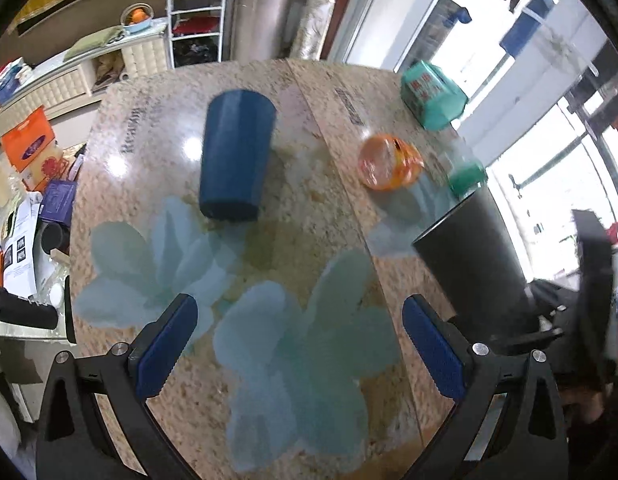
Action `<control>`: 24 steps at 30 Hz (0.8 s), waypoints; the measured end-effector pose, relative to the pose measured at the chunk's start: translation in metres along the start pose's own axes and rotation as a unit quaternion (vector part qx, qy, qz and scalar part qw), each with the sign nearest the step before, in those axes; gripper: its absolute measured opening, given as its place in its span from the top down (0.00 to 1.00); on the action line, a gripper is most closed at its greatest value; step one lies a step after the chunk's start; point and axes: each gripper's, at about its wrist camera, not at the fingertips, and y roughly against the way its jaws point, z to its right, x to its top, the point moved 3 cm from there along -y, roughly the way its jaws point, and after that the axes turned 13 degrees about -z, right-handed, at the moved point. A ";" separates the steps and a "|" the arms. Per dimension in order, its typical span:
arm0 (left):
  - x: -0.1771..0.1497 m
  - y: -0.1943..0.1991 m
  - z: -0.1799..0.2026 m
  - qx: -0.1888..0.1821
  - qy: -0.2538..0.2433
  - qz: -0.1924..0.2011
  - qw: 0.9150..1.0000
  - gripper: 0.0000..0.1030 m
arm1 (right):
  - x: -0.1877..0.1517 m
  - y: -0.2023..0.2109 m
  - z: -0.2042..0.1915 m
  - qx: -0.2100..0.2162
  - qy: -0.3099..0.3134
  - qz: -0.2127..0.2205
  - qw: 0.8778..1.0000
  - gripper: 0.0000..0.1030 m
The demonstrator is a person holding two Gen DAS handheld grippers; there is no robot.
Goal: Flip cup upright
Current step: 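Lift the black tumbler with the right tool and carry it toward the left tool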
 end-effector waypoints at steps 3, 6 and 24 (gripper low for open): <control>-0.006 -0.004 0.003 0.005 -0.013 -0.011 1.000 0.00 | -0.019 -0.009 -0.009 -0.006 -0.022 -0.012 1.000 0.26; -0.011 -0.005 0.003 0.009 -0.022 -0.016 1.000 0.00 | -0.027 -0.021 -0.012 -0.011 -0.029 -0.018 0.999 0.26; -0.020 -0.010 -0.003 0.002 -0.032 -0.033 0.999 0.00 | -0.039 -0.037 -0.027 -0.037 -0.040 -0.018 0.998 0.20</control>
